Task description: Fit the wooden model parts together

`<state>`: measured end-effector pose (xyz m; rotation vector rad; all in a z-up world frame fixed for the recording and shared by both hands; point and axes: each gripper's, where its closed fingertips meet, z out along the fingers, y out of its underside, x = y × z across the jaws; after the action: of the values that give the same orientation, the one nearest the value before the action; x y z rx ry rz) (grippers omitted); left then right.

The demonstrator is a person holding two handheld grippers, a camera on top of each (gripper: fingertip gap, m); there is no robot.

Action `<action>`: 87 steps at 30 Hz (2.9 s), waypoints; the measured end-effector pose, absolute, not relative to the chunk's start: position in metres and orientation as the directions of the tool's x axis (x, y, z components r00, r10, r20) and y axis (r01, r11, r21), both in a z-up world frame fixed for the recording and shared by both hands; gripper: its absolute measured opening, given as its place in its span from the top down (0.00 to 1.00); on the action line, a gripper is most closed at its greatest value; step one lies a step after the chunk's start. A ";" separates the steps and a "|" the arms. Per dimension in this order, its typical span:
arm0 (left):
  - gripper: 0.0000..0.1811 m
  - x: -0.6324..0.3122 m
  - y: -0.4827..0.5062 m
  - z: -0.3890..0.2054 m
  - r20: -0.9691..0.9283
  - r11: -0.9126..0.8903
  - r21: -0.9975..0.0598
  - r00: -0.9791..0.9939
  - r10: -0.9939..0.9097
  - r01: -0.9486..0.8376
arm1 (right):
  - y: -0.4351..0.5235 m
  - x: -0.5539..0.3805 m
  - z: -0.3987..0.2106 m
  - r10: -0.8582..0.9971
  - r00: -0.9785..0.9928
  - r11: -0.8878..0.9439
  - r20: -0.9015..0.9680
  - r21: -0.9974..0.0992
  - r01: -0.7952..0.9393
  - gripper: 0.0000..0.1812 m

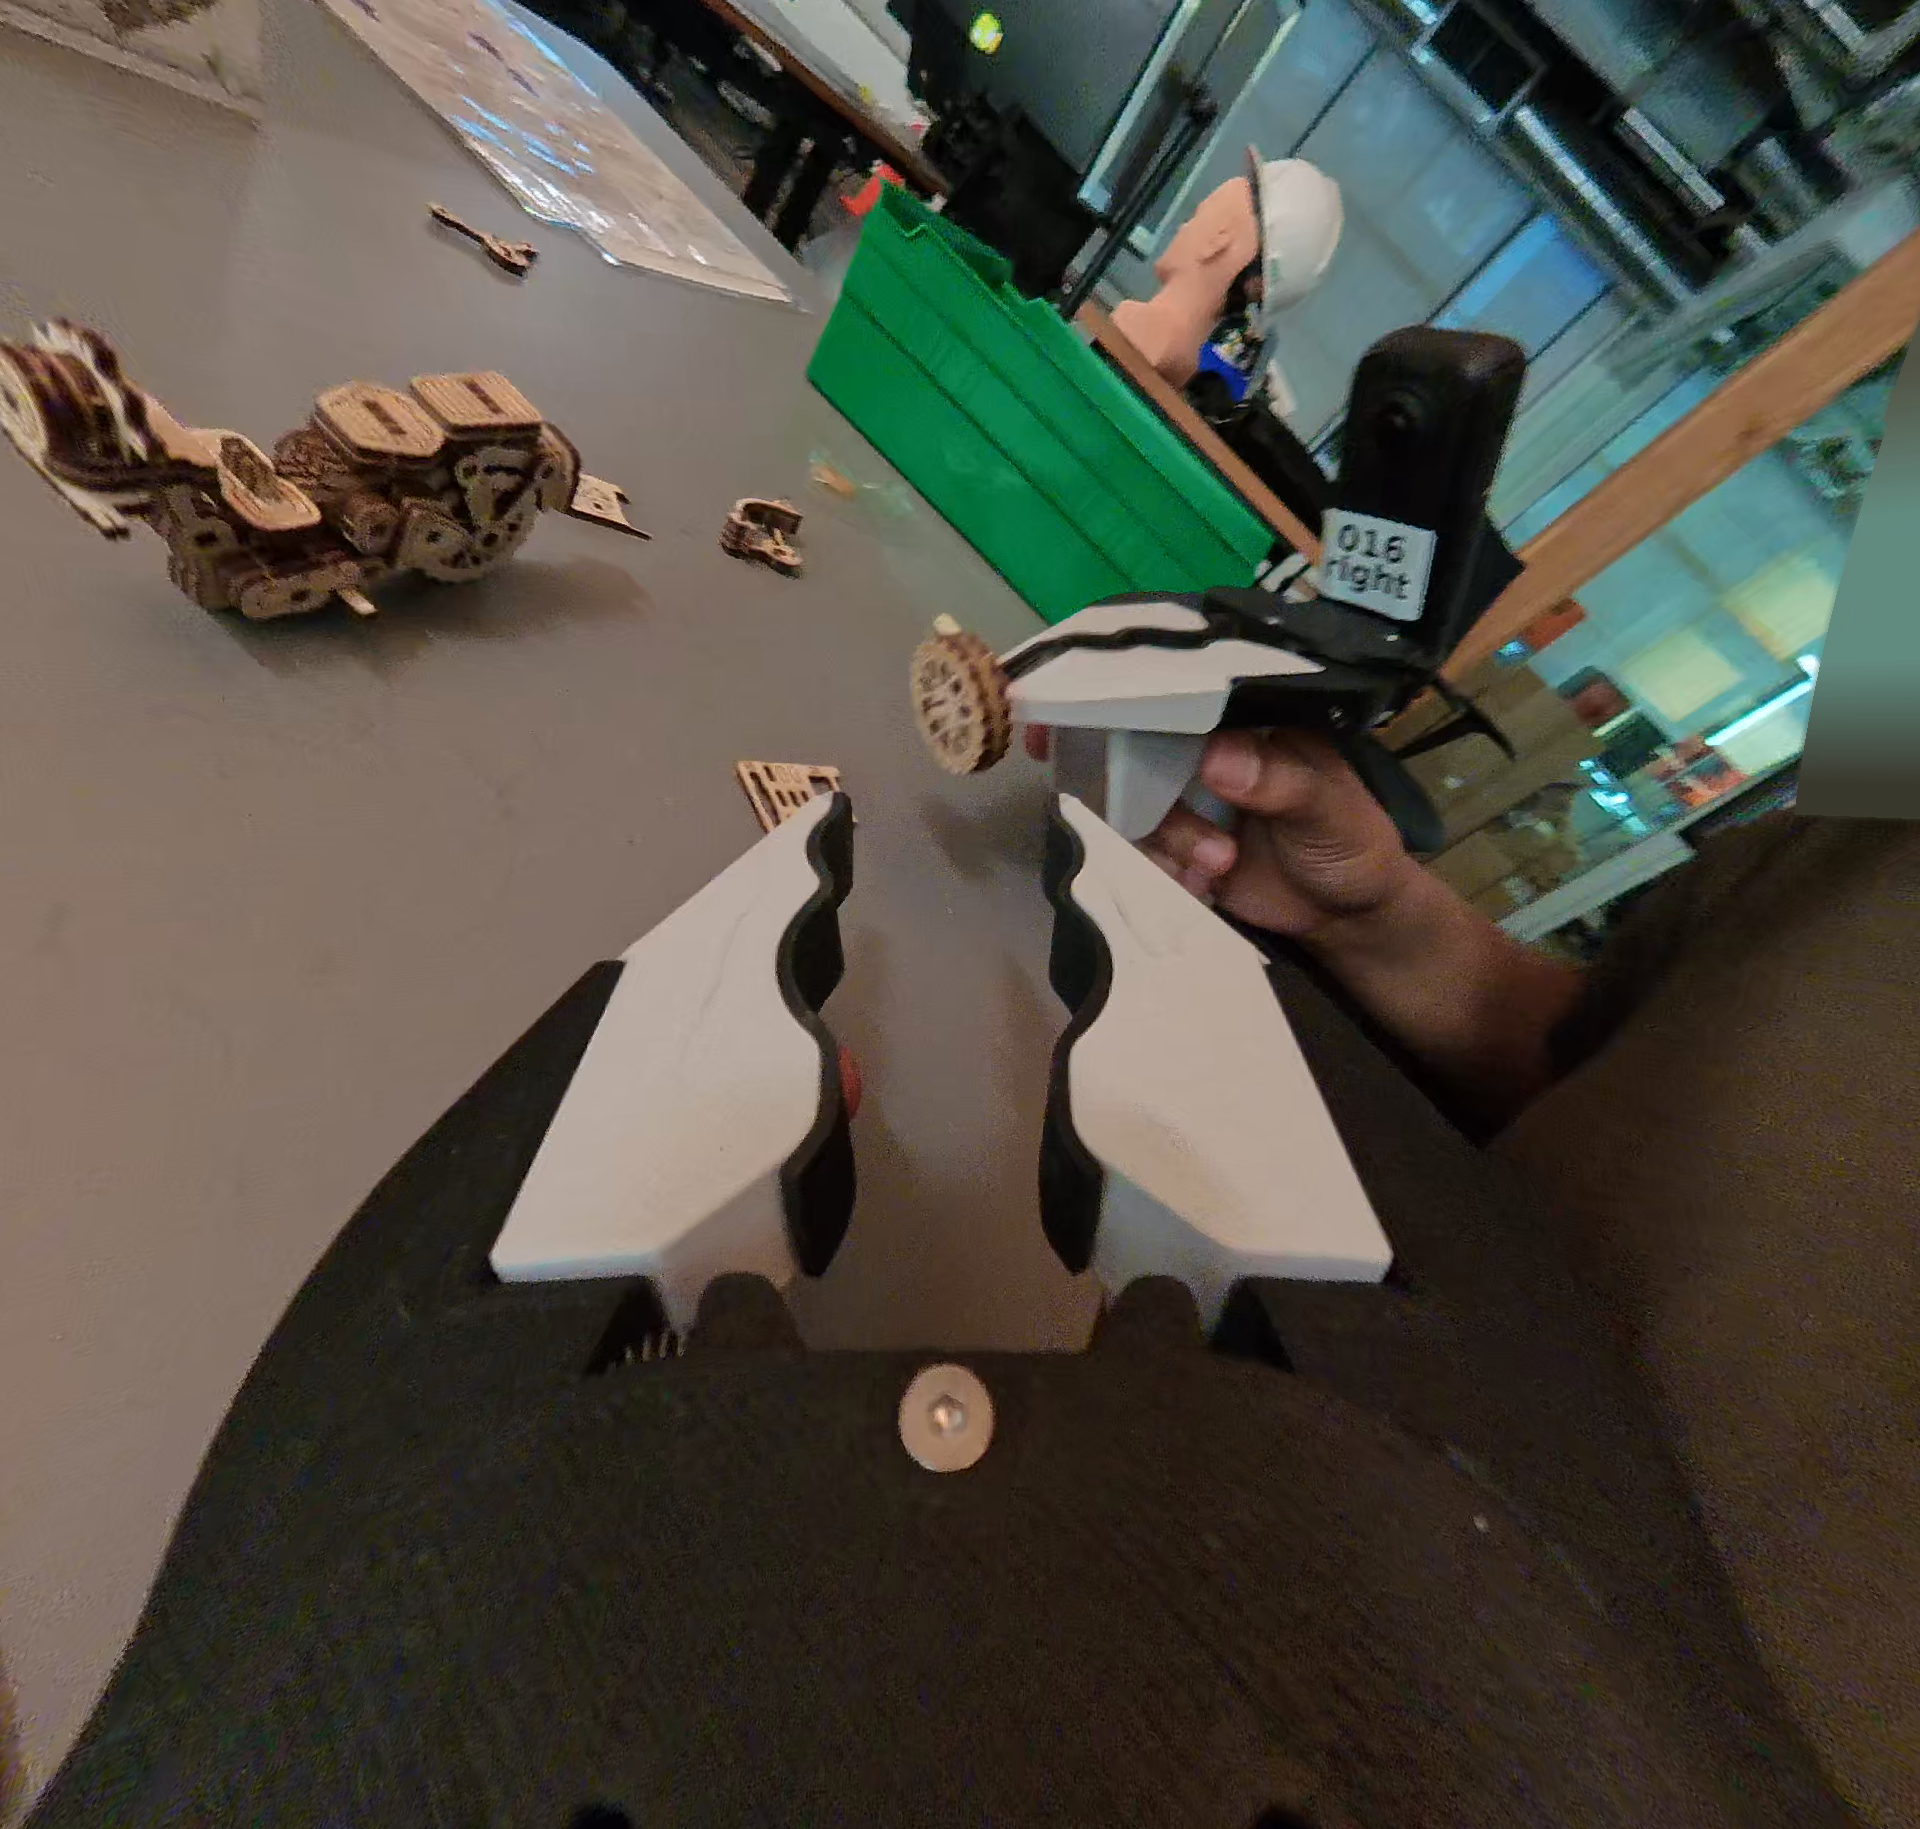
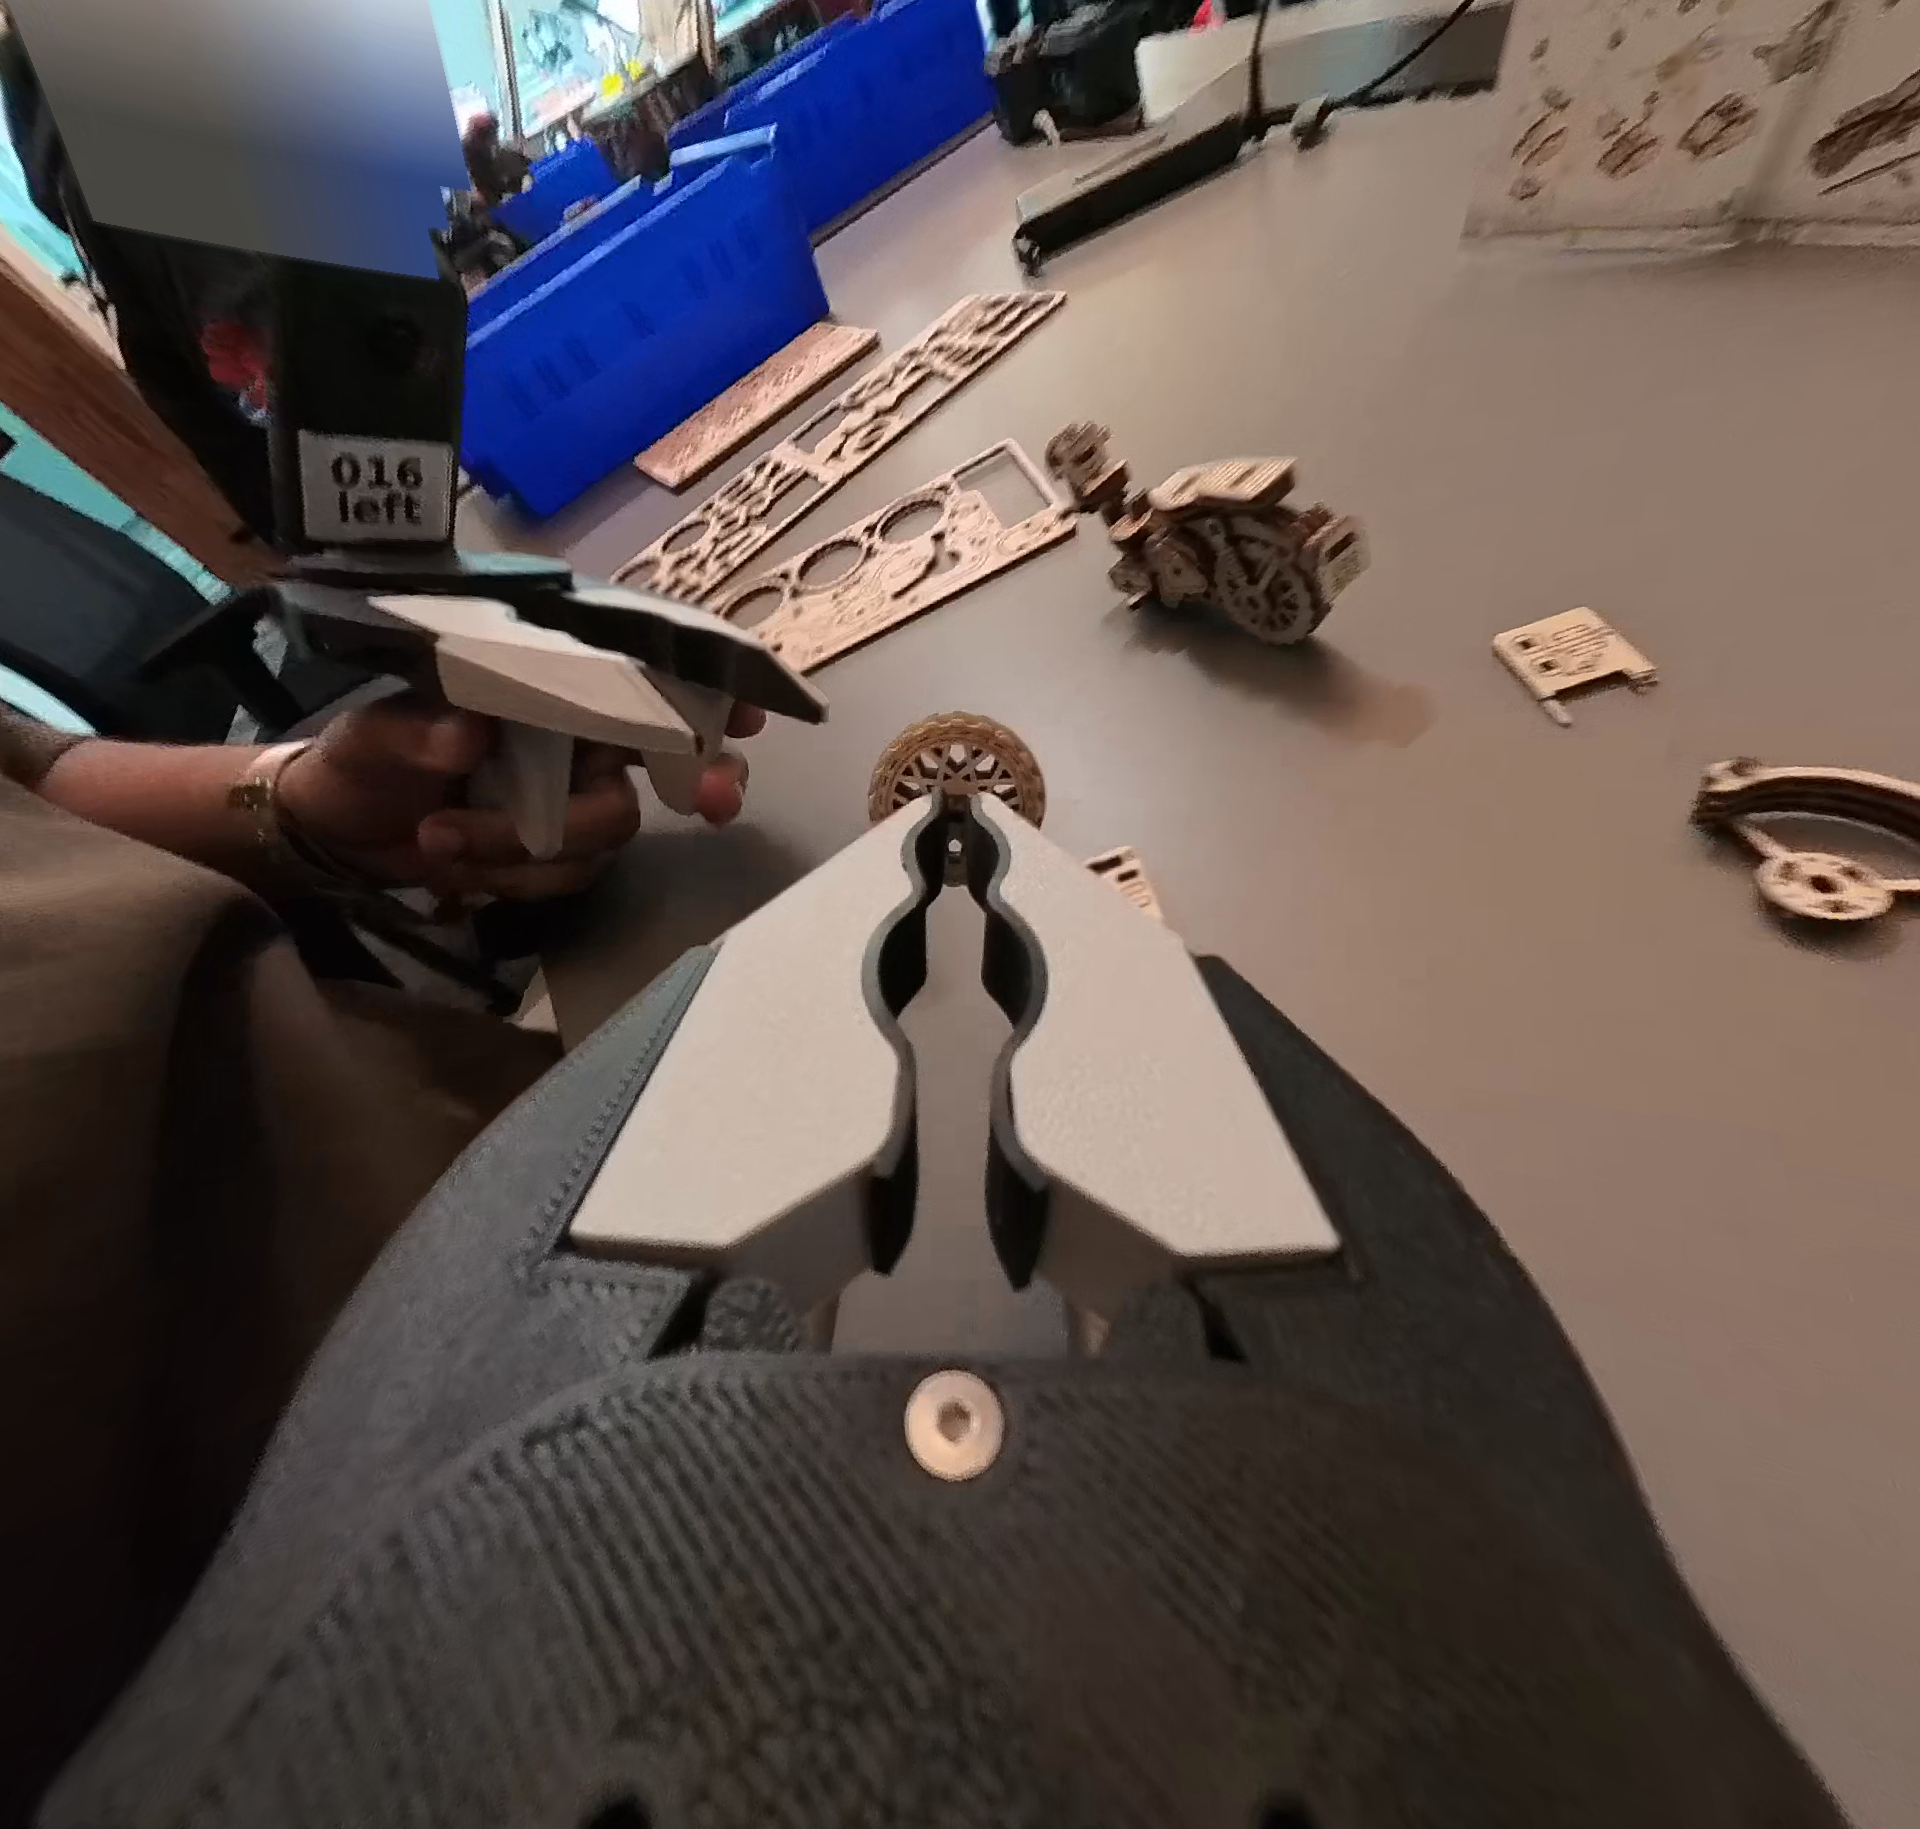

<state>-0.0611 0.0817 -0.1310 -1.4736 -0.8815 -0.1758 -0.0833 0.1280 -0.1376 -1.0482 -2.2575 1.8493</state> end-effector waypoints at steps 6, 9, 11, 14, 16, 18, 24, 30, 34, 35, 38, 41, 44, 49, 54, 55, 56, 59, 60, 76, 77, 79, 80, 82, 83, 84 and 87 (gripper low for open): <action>0.82 -0.067 0.116 -0.138 0.544 -0.019 -0.792 0.720 0.432 0.610 | 0.173 -0.105 -0.104 0.594 -0.702 -0.113 -0.393 -0.904 0.411 1.00; 0.82 -0.083 0.138 -0.140 0.412 -0.148 -0.832 0.775 0.480 0.534 | 0.200 -0.116 -0.087 0.655 -0.655 -0.179 -0.377 -0.919 0.350 1.00; 0.83 -0.101 0.155 -0.138 0.336 -0.201 -0.852 0.799 0.499 0.483 | 0.218 -0.121 -0.086 0.705 -0.606 -0.188 -0.367 -0.922 0.340 1.00; 0.83 -0.129 0.181 -0.146 0.288 -0.299 -0.823 0.809 0.513 0.483 | 0.241 -0.130 -0.111 0.794 -0.529 -0.092 -0.298 -0.920 0.380 1.00; 0.86 -0.154 0.191 -0.159 0.214 -0.380 -0.795 0.805 0.553 0.473 | 0.248 -0.133 -0.120 0.806 -0.508 -0.081 -0.303 -0.907 0.413 1.00; 0.94 -0.175 0.196 -0.173 0.128 -0.465 -0.756 0.802 0.584 0.460 | 0.249 -0.132 -0.120 0.801 -0.512 -0.081 -0.309 -0.905 0.419 1.00; 0.89 -0.191 0.205 -0.186 -0.027 -0.579 -0.728 0.828 0.560 0.367 | 0.241 -0.129 -0.121 0.793 -0.543 -0.034 -0.275 -0.911 0.412 1.00; 0.84 -0.192 0.211 -0.202 -0.014 -0.612 -0.695 0.844 0.537 0.378 | 0.235 -0.127 -0.123 0.768 -0.563 -0.045 -0.306 -0.902 0.429 1.00; 0.89 -0.196 0.214 -0.202 -0.010 -0.599 -0.708 0.842 0.539 0.375 | 0.236 -0.128 -0.123 0.773 -0.561 -0.038 -0.295 -0.905 0.424 1.00; 0.93 -0.196 0.214 -0.202 -0.011 -0.595 -0.713 0.842 0.539 0.371 | 0.236 -0.128 -0.123 0.774 -0.560 -0.038 -0.296 -0.904 0.425 1.00; 0.96 -0.197 0.214 -0.197 -0.016 -0.576 -0.736 0.842 0.539 0.355 | 0.236 -0.128 -0.124 0.770 -0.560 -0.044 -0.306 -0.901 0.431 0.99; 0.96 -0.195 0.211 -0.189 -0.020 -0.549 -0.765 0.839 0.543 0.337 | 0.235 -0.128 -0.124 0.769 -0.564 -0.041 -0.301 -0.903 0.427 1.00; 0.96 -0.189 0.202 -0.177 -0.032 -0.524 -0.794 0.839 0.543 0.309 | 0.231 -0.127 -0.124 0.765 -0.575 -0.024 -0.290 -0.905 0.424 1.00; 0.96 -0.163 0.165 -0.161 -0.073 -0.511 -0.817 0.830 0.554 0.269 | 0.215 -0.118 -0.122 0.724 -0.633 0.013 -0.274 -0.912 0.410 1.00; 0.96 -0.124 0.108 -0.160 -0.153 -0.508 -0.833 0.789 0.595 0.221 | 0.174 -0.096 -0.131 0.638 -0.753 0.192 -0.161 -0.914 0.358 1.00; 0.96 -0.115 0.098 -0.161 -0.169 -0.500 -0.841 0.780 0.602 0.204 | 0.165 -0.091 -0.135 0.625 -0.773 0.251 -0.109 -0.910 0.331 1.00; 0.96 -0.107 0.089 -0.161 -0.187 -0.493 -0.850 0.766 0.615 0.188 | 0.157 -0.086 -0.139 0.610 -0.790 0.307 -0.058 -0.902 0.303 1.00; 0.96 -0.084 0.072 -0.161 -0.260 -0.503 -0.856 0.744 0.616 0.118 | 0.125 -0.069 -0.145 0.545 -0.838 0.399 0.025 -0.887 0.233 1.00; 0.96 -0.080 0.068 -0.158 -0.305 -0.512 -0.856 0.729 0.613 0.072 | 0.114 -0.063 -0.145 0.527 -0.850 0.409 0.032 -0.886 0.220 1.00; 0.96 -0.061 0.062 -0.166 -0.394 -0.605 -0.796 0.743 0.540 0.017 | 0.072 -0.045 -0.165 0.481 -0.874 0.500 0.067 -0.840 0.210 0.99; 0.96 -0.060 0.061 -0.170 -0.370 -0.605 -0.795 0.756 0.540 0.044 | 0.072 -0.044 -0.165 0.480 -0.877 0.481 0.028 -0.844 0.236 0.99; 0.93 -0.060 0.060 -0.176 -0.322 -0.605 -0.790 0.774 0.545 0.097 | 0.075 -0.043 -0.165 0.488 -0.871 0.445 -0.047 -0.846 0.295 0.99; 0.91 -0.060 0.059 -0.178 -0.290 -0.599 -0.791 0.786 0.547 0.126 | 0.078 -0.044 -0.166 0.495 -0.865 0.429 -0.076 -0.844 0.320 0.99; 0.87 -0.059 0.057 -0.183 -0.206 -0.582 -0.788 0.804 0.558 0.202 | 0.084 -0.047 -0.167 0.507 -0.852 0.400 -0.131 -0.840 0.368 1.00; 0.84 -0.058 0.055 -0.185 -0.158 -0.571 -0.784 0.811 0.564 0.244 | 0.086 -0.047 -0.168 0.510 -0.846 0.385 -0.159 -0.837 0.389 1.00; 0.82 -0.057 0.053 -0.186 -0.114 -0.556 -0.782 0.813 0.571 0.281 | 0.087 -0.048 -0.168 0.509 -0.840 0.371 -0.186 -0.834 0.409 1.00; 0.78 -0.057 0.046 -0.186 -0.019 -0.510 -0.784 0.808 0.589 0.353 | 0.088 -0.047 -0.167 0.496 -0.830 0.328 -0.256 -0.829 0.452 1.00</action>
<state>-0.0570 0.0456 -0.1863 -2.1567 -0.6908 0.3603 -0.0469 0.0879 -0.1674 -0.9020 -2.5240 1.5527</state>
